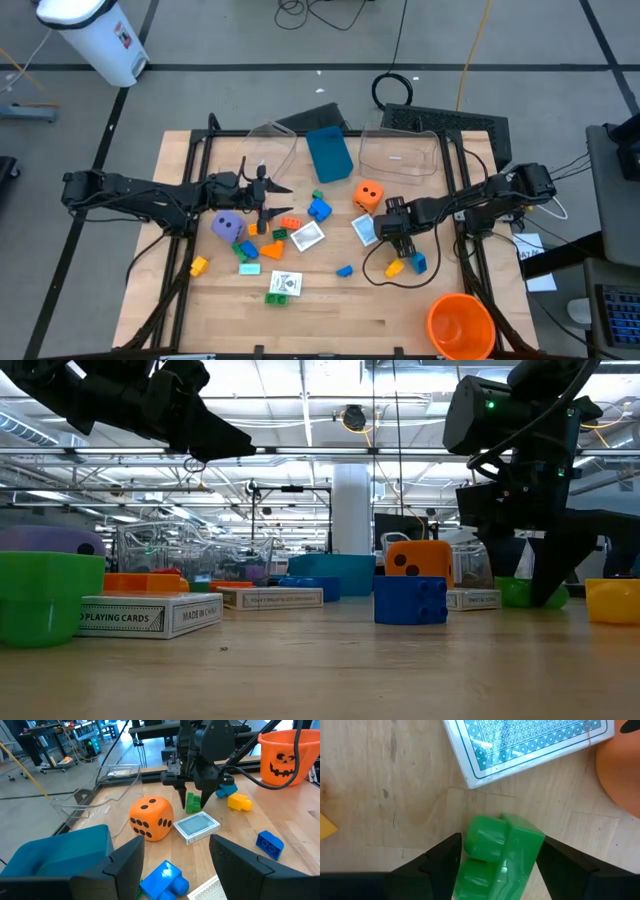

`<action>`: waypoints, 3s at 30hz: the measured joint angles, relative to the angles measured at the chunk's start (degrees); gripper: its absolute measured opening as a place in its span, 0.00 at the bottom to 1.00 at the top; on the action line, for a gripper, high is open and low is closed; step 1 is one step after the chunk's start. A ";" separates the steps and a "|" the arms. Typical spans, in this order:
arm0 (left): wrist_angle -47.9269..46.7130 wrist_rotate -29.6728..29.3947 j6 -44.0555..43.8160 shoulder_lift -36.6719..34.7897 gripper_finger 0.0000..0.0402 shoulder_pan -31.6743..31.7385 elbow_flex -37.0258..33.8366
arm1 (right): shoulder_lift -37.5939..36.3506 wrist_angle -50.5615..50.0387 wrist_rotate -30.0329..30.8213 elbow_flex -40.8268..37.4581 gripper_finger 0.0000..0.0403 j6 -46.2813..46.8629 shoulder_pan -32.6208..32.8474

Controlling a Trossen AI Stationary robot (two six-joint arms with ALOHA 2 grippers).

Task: Pick & Place Toys
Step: Put the green game piece into the left transparent bin

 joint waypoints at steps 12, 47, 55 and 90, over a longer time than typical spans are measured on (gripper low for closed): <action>-0.04 0.00 0.00 0.00 0.57 0.00 0.00 | -0.09 0.00 -0.13 0.00 0.41 -0.15 0.00; 0.02 -0.03 0.68 0.00 0.57 0.00 0.00 | -0.45 0.99 0.97 0.07 0.39 -0.02 -1.38; 0.05 -1.08 0.83 0.02 0.57 0.14 0.00 | -4.55 6.93 0.83 0.56 0.39 0.02 -1.49; 0.07 -1.46 0.37 0.02 0.57 0.37 0.00 | -5.63 7.04 1.25 0.61 0.52 6.98 -2.90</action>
